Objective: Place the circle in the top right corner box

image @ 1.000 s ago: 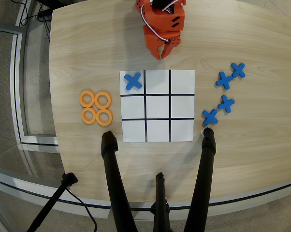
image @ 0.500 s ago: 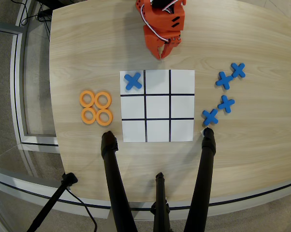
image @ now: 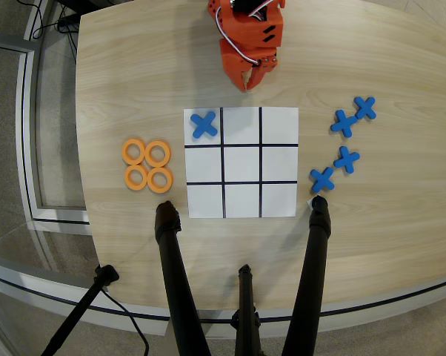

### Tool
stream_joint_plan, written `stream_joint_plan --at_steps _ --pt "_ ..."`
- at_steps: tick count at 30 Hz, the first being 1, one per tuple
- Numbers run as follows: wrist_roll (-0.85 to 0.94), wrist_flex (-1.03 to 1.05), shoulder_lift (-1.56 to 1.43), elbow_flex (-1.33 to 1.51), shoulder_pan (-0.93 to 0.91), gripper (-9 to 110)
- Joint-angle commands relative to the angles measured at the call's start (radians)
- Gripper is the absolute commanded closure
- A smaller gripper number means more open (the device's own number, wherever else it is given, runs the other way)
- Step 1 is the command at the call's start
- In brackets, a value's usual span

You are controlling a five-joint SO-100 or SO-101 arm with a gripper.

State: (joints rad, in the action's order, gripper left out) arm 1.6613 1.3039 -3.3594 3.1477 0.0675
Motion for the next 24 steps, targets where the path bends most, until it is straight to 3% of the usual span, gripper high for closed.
stream_joint_plan --at_steps 1,24 --pt "-0.006 0.003 0.002 0.055 0.002 101" --pt "-0.017 0.005 0.002 0.055 -0.008 102"
